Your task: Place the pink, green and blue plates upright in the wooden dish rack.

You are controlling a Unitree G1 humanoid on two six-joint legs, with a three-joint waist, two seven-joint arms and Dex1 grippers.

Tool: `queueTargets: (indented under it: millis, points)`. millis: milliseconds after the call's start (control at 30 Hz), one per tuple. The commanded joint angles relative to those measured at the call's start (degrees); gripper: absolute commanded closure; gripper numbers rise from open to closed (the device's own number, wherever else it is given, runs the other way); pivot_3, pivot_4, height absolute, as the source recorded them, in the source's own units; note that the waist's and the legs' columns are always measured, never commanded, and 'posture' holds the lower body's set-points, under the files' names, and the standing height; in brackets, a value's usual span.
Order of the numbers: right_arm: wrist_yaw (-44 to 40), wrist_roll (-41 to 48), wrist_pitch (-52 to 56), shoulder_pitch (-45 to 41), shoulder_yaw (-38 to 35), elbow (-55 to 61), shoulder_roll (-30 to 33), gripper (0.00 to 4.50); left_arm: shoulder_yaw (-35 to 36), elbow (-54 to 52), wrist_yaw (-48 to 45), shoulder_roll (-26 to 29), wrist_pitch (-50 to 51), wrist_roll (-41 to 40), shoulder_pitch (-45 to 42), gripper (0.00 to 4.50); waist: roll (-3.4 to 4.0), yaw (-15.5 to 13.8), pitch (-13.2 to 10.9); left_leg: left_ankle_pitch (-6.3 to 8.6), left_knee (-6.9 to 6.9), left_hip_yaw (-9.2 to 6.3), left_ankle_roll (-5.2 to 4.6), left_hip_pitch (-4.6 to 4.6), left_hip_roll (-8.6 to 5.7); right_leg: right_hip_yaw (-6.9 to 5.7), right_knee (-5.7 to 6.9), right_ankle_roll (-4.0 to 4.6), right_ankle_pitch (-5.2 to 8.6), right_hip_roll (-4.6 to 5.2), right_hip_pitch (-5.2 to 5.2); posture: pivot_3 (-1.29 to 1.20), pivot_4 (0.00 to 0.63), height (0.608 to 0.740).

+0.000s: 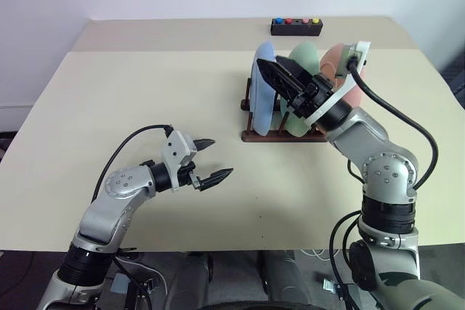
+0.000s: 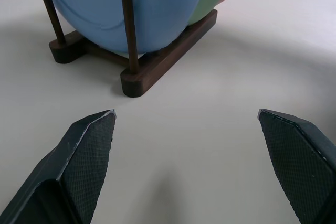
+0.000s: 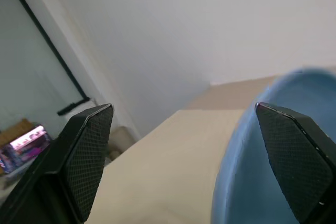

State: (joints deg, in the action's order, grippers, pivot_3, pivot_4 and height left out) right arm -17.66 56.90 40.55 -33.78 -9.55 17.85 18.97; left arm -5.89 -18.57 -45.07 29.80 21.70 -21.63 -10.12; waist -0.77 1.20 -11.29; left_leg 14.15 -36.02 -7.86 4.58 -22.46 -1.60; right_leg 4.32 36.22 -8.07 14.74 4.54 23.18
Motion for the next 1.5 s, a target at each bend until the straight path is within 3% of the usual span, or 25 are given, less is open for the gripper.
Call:
queueTargets:
  millis: [33,267,433,600,733,900,1000,1133,1500]
  points:
    - [-3.02,-4.29,-2.63,-2.17,1.17,3.93,3.00,0.12,0.55,-1.27,-0.09,-0.01,-1.07,0.08,-0.05,0.00,0.00,-0.01,0.00,0.00,0.00,0.00,0.00,0.00,0.00,0.00,-0.01,0.00,0.00,0.00,0.00,0.00,0.150,0.740]
    - [-9.82,-17.67,-10.79,-1.31,5.58,7.92,9.78,0.12,0.68,-2.07,0.41,-0.01,-0.70,-0.01,0.37,0.00,0.00,-0.03,0.00,0.00,0.00,0.01,0.00,-0.01,0.00,0.00,-0.03,-0.01,0.00,0.00,0.00,0.00,0.150,0.740]
    - [-15.06,-18.80,-15.61,3.12,0.55,11.35,14.21,0.12,2.37,-0.55,3.35,-1.83,-3.06,1.05,-0.30,0.00,-0.01,-0.41,0.00,0.00,-0.01,0.01,0.00,-0.04,0.00,-0.01,-0.08,-0.01,0.00,0.02,-0.02,0.00,0.150,0.740]
    - [-23.15,-15.90,-15.89,17.43,-9.32,15.07,21.44,0.12,3.30,2.01,3.59,-1.72,-6.37,2.22,1.53,0.00,-0.02,-0.54,0.00,0.04,-0.03,0.02,-0.06,-0.03,-0.01,-0.01,-0.16,-0.02,0.00,0.05,-0.11,0.00,0.150,0.740]
    - [-30.12,-17.93,-17.44,34.82,-18.29,16.07,25.44,0.12,4.64,4.88,2.71,-0.95,-9.34,3.04,3.19,0.00,-0.01,-0.53,0.01,0.04,-0.02,0.05,-0.07,-0.01,0.00,0.00,-0.14,-0.01,0.01,0.04,-0.11,0.00,0.150,0.740]
    - [-33.48,-18.94,-19.94,45.20,-23.82,11.65,24.65,0.12,4.67,7.61,2.04,-0.43,-11.94,4.42,4.48,0.00,0.00,-0.19,0.02,0.04,-0.12,0.20,-0.08,0.09,0.02,0.11,-0.14,0.15,0.11,0.02,-0.18,0.00,0.150,0.740]
    - [-33.68,-24.53,-25.53,48.64,-20.72,6.05,21.68,0.12,3.86,10.05,2.15,-0.67,-14.12,6.42,4.70,0.00,-0.09,-0.35,0.07,0.04,-0.17,0.21,-0.07,0.21,0.03,0.11,-0.18,0.19,0.14,0.02,-0.38,0.00,0.150,0.740]
    - [-33.00,-31.62,-33.55,48.20,-15.75,-0.88,18.59,0.12,2.60,12.22,5.03,-2.32,-16.95,10.50,4.68,0.00,-0.09,-0.39,0.09,0.04,-0.16,0.24,-0.07,0.21,0.05,0.10,-0.23,0.17,0.14,0.02,-0.40,0.00,0.150,0.740]
    - [-36.61,-31.86,-38.70,43.48,-11.42,-13.77,17.13,0.12,2.60,13.93,7.19,-6.03,-20.43,11.61,6.72,0.00,-0.05,-0.58,0.12,0.04,-0.14,0.22,-0.07,0.23,0.04,0.10,-0.20,0.11,0.12,0.04,-0.41,0.00,0.150,0.740]
